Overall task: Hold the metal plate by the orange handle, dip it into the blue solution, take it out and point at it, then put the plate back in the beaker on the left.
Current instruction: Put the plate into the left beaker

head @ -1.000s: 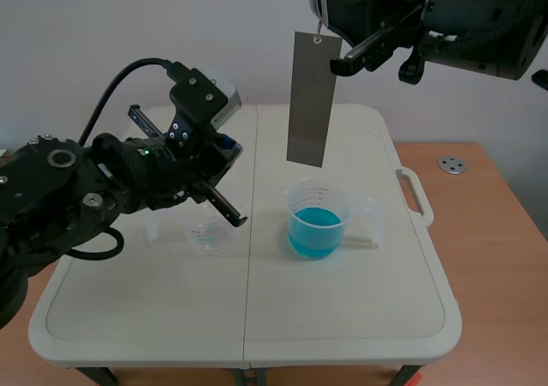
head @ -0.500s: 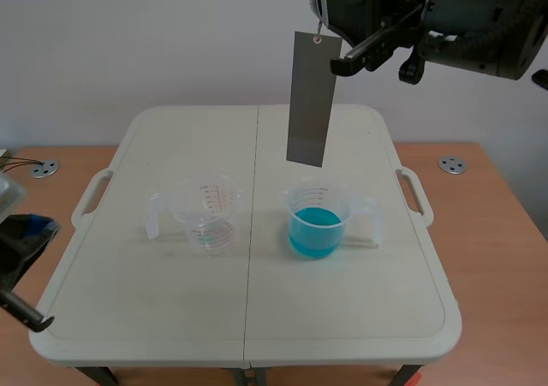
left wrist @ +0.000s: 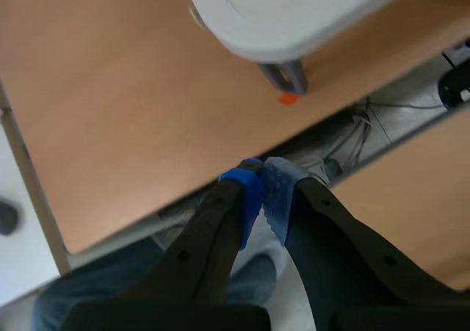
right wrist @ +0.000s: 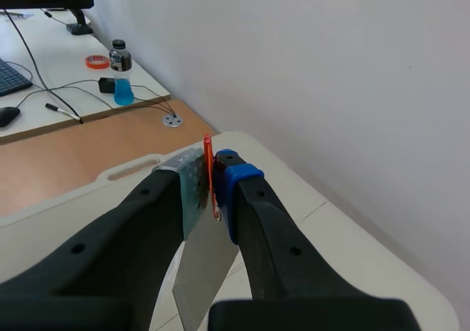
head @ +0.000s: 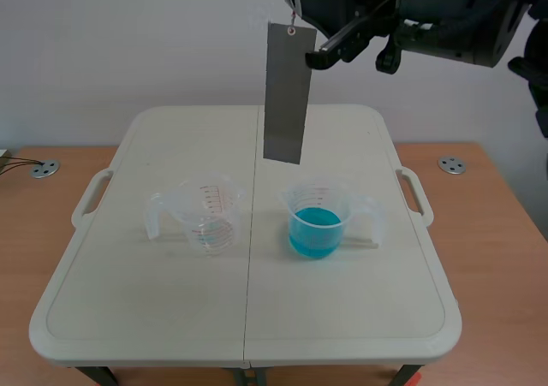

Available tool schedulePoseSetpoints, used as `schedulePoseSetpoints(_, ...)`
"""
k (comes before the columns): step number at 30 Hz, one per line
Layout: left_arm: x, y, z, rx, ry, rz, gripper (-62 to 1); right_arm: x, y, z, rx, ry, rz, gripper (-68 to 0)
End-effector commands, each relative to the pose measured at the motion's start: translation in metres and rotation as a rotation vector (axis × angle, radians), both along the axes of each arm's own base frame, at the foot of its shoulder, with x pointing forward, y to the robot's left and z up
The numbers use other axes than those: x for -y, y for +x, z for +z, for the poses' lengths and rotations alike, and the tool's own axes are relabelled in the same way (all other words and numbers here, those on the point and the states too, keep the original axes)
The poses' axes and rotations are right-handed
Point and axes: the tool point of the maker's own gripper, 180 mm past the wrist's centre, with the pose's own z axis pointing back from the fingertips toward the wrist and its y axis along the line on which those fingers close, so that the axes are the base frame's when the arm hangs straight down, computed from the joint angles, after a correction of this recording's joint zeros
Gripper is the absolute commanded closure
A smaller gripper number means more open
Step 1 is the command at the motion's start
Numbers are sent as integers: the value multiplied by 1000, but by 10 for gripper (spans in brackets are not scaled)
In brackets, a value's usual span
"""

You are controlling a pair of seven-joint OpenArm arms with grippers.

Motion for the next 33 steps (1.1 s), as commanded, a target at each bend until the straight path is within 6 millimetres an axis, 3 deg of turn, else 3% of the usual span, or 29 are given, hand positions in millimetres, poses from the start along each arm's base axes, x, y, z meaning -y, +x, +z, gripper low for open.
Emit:
schedulePoseSetpoints(1,7,-7,-3,-15,-40,8,-16,-8,-4,21,64,22,37,-15)
schedulePoseSetpoints(9,20,-55,-22,-137,-127,76,-16,-35,-12,33,107,4,121,-15)
schedulePoseSetpoints(20,55,-118,-55,-284,-223,178,-16,-70,-16,36,125,-12,188,-15)
schedulePoseSetpoints(33,60,-138,-64,-346,-229,239,-16,-104,-8,13,57,-5,249,-15)
